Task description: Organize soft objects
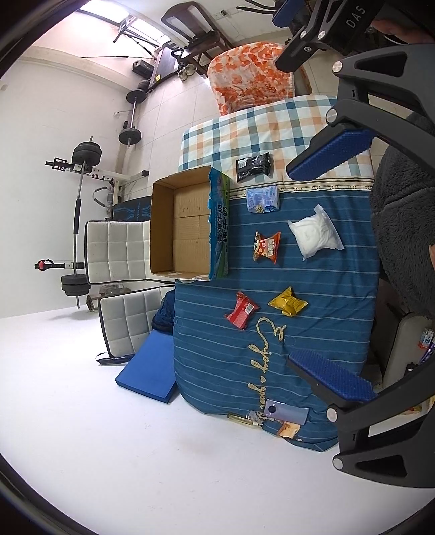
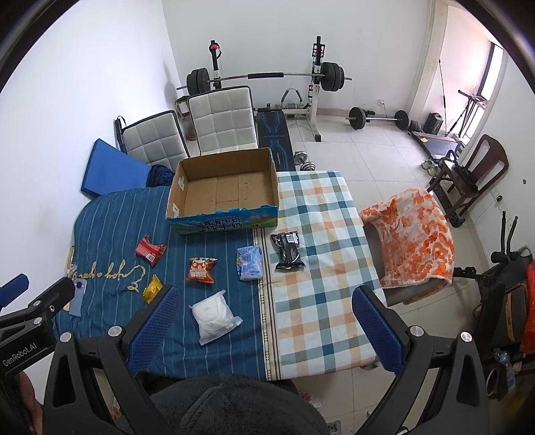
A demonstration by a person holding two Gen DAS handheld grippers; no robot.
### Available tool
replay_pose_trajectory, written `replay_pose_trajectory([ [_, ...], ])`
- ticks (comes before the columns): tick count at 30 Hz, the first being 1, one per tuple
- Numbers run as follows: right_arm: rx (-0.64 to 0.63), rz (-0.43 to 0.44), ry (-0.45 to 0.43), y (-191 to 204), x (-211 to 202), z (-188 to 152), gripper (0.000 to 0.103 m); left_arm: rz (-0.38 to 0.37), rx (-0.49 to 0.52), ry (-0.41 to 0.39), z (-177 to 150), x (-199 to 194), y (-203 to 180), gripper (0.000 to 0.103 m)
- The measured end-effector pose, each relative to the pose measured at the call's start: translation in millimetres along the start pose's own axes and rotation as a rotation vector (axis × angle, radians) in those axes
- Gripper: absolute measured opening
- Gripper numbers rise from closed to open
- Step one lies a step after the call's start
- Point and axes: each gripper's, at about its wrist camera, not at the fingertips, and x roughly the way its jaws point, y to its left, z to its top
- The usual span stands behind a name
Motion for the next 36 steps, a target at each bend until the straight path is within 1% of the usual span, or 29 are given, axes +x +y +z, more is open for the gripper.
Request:
replay_pose_trajectory([
  [9, -0.007, -0.003, -0.022, 2, 4, 1, 0.103, -0.003, -0.003, 0.000, 4, 2, 3, 0.103],
  [20, -0.010, 0.001, -0.022, 2, 7, 1, 0.103, -0.008, -0.008, 0.009, 2, 6, 1, 0.103],
  [24, -0.005, 0.001, -0.006, 0, 17, 3, 0.103, -0.020, -0.022, 0.026, 1, 13, 1, 0.103],
  [27, 0.008, -0.013, 0.032, -8, 41, 4, 0.103, -0.037, -0.042, 0.065, 1, 36, 2, 0.103],
  [28, 0.010, -0.016, 0.048, -12, 51, 4, 0.103, -0.030, -0.047, 0.085, -1, 46, 2, 0.103],
  [31, 0.018, -0.029, 0.097, -24, 87, 1, 0.103, -0.018, -0.064, 0.167, -6, 87, 2, 0.103],
  [32, 0.017, -0.036, 0.122, -28, 102, -1, 0.103, -0.019, -0.073, 0.209, -10, 106, 2, 0.103],
  [36, 0.023, -0.042, 0.216, -46, 170, -13, 0.103, -0.056, -0.097, 0.324, -26, 167, -3, 0.103],
])
